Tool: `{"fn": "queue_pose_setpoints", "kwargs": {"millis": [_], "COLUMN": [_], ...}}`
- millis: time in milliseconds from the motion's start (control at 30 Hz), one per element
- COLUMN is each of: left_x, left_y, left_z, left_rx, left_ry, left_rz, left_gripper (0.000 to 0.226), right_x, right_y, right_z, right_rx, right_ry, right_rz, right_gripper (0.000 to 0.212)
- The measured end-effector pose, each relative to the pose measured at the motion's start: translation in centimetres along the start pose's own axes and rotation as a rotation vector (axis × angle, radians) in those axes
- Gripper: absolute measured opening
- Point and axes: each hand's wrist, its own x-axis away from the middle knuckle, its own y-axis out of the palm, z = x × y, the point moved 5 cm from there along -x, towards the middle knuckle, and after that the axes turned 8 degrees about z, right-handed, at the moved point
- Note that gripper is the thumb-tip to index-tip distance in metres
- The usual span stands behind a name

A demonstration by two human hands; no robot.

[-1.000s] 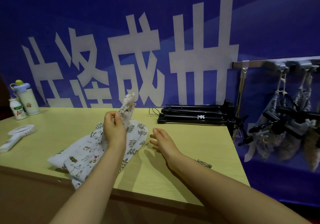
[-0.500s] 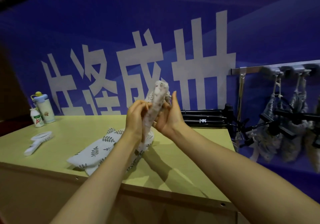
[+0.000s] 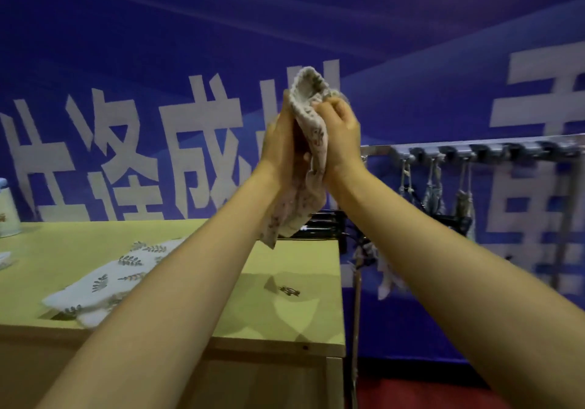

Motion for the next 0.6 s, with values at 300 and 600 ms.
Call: {"fn": "queue_pose_setpoints", "kwargs": {"millis": [300, 600], "left_x": [1.4, 2.8], "left_y": [10.1, 10.0], "left_z": [-3.8, -14.5], "left_rx": [-0.066, -0.37], "left_ry": [-0.011, -0.247], "left_rz": [-0.072, -0.181], "left_gripper": [0.042, 0.033], "right_x": [-1.1, 1.3], "right_y": [-14.8, -22.3], "right_z": [-5.8, 1.9], "right_rx": [0.51, 0.549], "right_ry": [-0.178, 0.478], "right_rz": [0.136, 0.141], "right_gripper": [0.03, 0.04]}}
